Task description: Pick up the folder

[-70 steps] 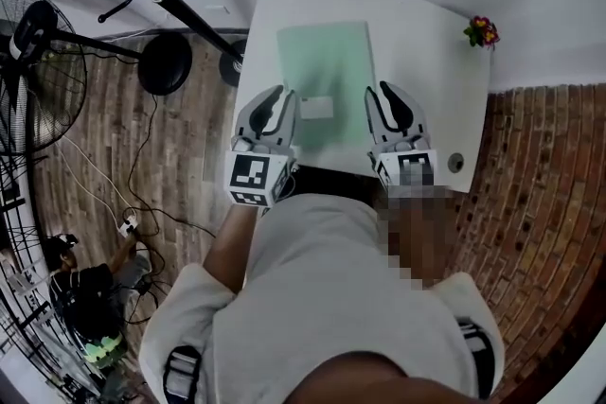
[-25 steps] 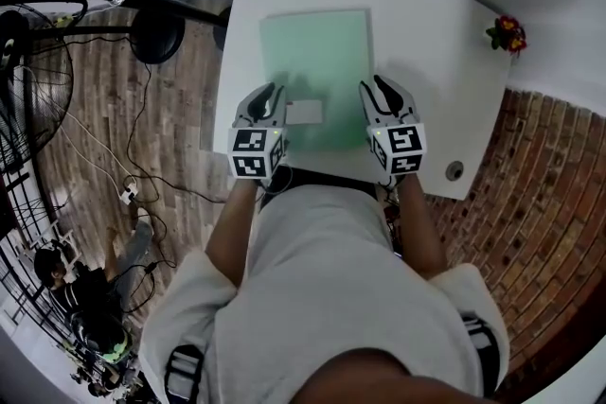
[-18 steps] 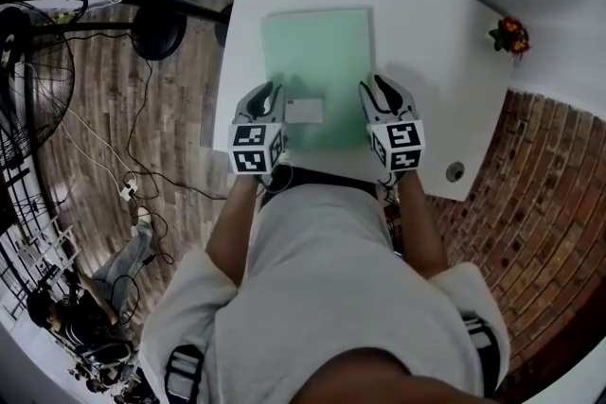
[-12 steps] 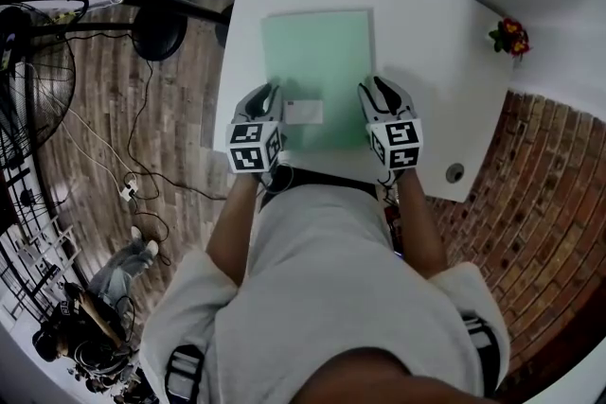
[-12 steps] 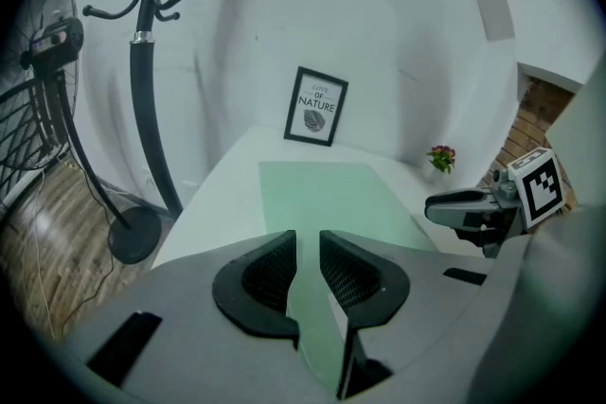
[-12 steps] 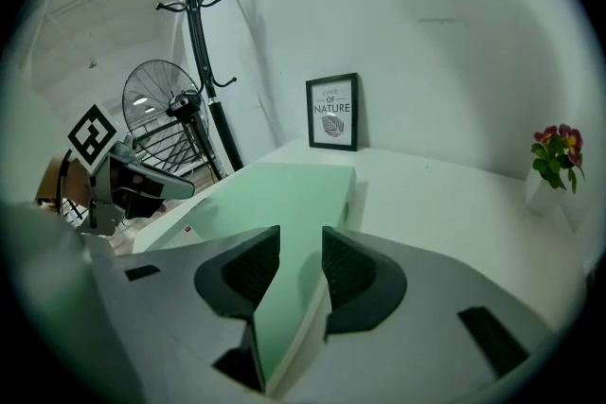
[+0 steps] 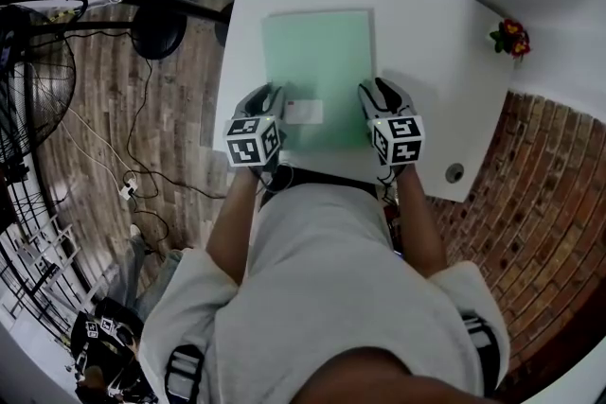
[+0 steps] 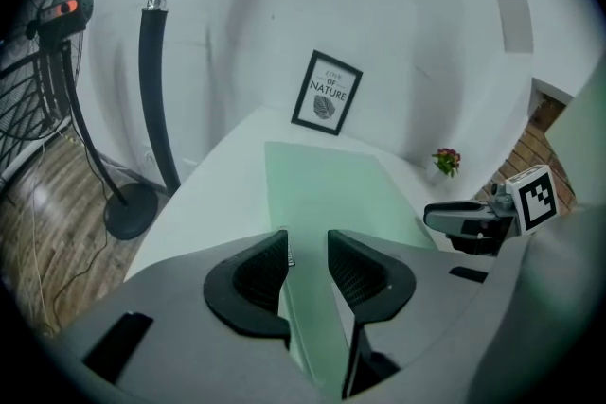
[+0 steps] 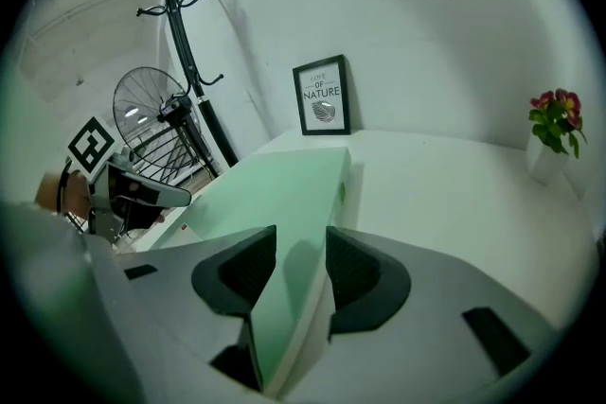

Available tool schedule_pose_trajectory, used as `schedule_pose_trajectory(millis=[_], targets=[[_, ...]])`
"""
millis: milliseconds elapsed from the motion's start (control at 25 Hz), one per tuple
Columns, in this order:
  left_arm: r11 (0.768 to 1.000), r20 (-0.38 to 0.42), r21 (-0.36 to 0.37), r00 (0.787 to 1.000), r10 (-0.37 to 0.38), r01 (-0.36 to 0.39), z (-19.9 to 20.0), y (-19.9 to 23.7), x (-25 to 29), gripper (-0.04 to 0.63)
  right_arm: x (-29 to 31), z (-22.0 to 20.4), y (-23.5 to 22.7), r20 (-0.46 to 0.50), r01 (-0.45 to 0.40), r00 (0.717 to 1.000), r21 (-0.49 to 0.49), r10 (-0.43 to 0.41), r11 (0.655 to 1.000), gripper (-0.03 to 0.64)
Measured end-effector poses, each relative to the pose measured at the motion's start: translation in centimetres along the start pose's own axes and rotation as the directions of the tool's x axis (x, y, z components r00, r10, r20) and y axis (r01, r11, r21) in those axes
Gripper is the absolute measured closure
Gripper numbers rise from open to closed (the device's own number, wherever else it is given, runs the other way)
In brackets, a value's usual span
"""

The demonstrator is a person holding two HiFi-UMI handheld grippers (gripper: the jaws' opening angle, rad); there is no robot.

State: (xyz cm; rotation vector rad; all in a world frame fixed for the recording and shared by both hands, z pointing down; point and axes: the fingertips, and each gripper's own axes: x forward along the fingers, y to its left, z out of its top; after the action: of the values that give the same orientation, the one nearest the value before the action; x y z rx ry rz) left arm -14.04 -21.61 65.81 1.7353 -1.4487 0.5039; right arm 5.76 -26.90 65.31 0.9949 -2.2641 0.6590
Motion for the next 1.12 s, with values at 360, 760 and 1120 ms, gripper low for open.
schedule_pose_trajectory(millis=[360, 760, 1120], targets=[[0.998, -0.027, -0.056, 0.999, -0.019, 0.017, -0.7, 0.7, 0.3, 0.420, 0.6, -0.6, 0.5, -0.027, -0.025, 0.999, 0.052, 0.026, 0.998, 0.424], [0.993, -0.059, -0.099, 0.996, -0.066, 0.060, -1.1, 0.6, 1.4, 0.394, 1.5, -1.2, 0.3, -0.046, -0.048, 0.997, 0.153, 0.056, 0.987, 0.407], [0.991, -0.080, -0.106, 0.992, -0.095, 0.087, -1.2, 0.8, 2.0, 0.366, 2.2, -1.4, 0.4, -0.067, -0.042, 0.996, 0.159, 0.053, 0.986, 0.357]])
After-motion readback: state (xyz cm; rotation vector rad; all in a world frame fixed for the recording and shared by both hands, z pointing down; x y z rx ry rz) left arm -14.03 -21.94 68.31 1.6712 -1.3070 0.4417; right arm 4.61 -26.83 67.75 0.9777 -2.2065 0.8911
